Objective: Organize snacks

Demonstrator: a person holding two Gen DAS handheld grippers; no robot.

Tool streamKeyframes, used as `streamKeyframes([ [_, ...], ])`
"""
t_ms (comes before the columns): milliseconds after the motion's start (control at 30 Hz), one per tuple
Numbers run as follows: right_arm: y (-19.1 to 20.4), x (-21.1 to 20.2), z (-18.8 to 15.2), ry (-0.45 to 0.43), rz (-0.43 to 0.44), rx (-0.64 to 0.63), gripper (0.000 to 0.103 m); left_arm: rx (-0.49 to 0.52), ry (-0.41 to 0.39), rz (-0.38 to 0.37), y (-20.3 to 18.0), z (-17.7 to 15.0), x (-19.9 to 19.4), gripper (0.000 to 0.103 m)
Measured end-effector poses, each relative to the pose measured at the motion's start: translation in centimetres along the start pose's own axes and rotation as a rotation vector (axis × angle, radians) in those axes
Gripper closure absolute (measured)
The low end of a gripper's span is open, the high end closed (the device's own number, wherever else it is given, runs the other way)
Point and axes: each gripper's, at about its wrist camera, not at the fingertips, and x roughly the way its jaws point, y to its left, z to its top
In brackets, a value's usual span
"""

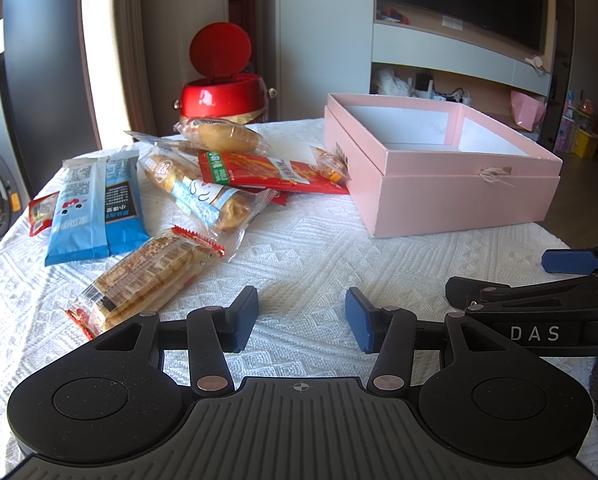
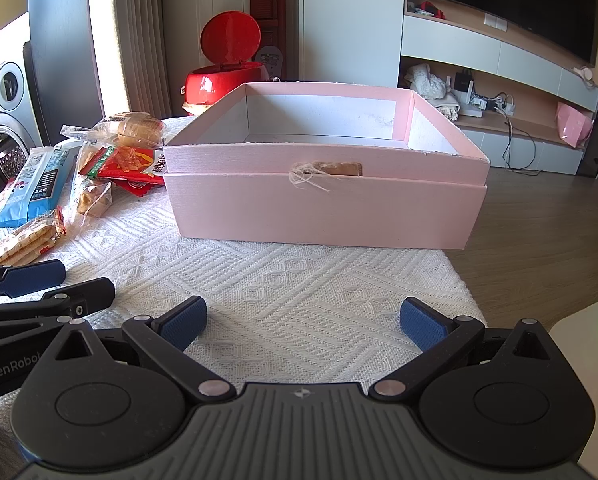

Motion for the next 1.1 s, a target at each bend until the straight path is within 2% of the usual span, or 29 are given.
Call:
streamKeyframes([
  [233, 0.0, 0.0, 0.0, 0.000, 0.002, 0.001, 0.000, -0.001, 0.000, -0.009, 0.2, 0.0, 0.0, 0.049],
  [300, -0.1, -0.1, 0.1, 0.006, 0.015, -0.008, 0.000, 0.012, 0.010, -0.042, 0.7, 0.1, -0.2, 0.049],
  [433, -0.8, 0.0, 1.2, 0.102, 0.080, -0.055, 0.000, -0.020, 0.042, -0.153, 2.7, 0.9, -1.9, 0.050],
  [533, -0.7, -0.2, 1.1, 0.118, 0.083, -0.075, 0.000, -0.021, -0.032, -0.112, 5.2, 1.8, -4.2, 0.050],
  [600, -0.5, -0.3, 0.9, 0.116, 0.069, -0.066, 0.000, -0.065, -0.060, -0.081, 7.8, 3.0, -4.5, 0.050],
  [733, -0.2, -0.2, 0.9, 0.111, 0.051, -0.060, 0.000, -0.261, -0.053, 0.051, 14.9, 5.5, -1.7, 0.052],
  [800, -0.2, -0.3, 0.7, 0.098, 0.049, -0.056, 0.000, -0.379, -0.043, 0.075, 18.6, 6.3, 0.1, 0.052],
  [900, -0.2, -0.5, 0.6, 0.093, 0.054, -0.057, 0.000, -0.406, -0.037, 0.110, 21.8, 7.4, 2.3, 0.052],
  [1033, 0.1, -0.7, 0.6, 0.092, 0.056, -0.074, 0.001, -0.394, 0.028, 0.038, 22.8, 7.6, 4.4, 0.052],
  [1100, 0.7, -0.7, 1.1, 0.095, 0.087, -0.095, 0.008, -0.356, 0.034, 0.016, 22.0, 7.2, 5.1, 0.052],
])
